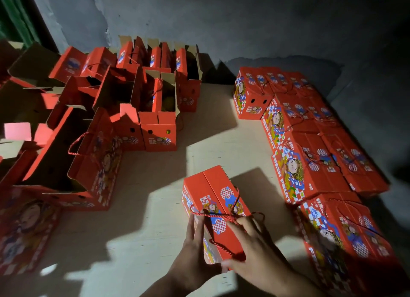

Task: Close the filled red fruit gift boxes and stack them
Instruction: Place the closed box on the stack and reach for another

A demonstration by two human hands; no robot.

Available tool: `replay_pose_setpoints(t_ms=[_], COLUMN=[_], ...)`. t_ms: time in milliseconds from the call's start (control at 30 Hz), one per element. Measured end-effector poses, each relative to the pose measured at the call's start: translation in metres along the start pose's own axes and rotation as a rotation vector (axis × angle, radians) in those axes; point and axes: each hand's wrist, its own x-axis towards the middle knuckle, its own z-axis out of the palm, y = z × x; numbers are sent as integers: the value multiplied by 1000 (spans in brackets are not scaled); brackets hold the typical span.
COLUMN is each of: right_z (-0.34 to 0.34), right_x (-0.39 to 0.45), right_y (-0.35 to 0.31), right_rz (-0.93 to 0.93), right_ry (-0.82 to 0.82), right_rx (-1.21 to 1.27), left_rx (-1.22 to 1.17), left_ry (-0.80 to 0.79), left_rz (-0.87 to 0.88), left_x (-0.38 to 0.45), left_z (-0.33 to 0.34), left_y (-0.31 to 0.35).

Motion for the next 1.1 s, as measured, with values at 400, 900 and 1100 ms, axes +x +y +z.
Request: replay_pose_setpoints(t_ms=[400, 900, 1100], right_z=[35, 59, 35], right_x=[-6, 33, 62], right_y=[13, 44, 63], right_rz=[-31, 30, 57], right_ry=[11, 117, 176], right_rx=[-247, -210, -267], left_rx=[-72, -134, -128], left_ry=[-16, -90, -123], left_rz=[-22, -15, -19], left_x=[12, 57, 108], left_z=[12, 7, 6], left_y=[-15, -12, -6])
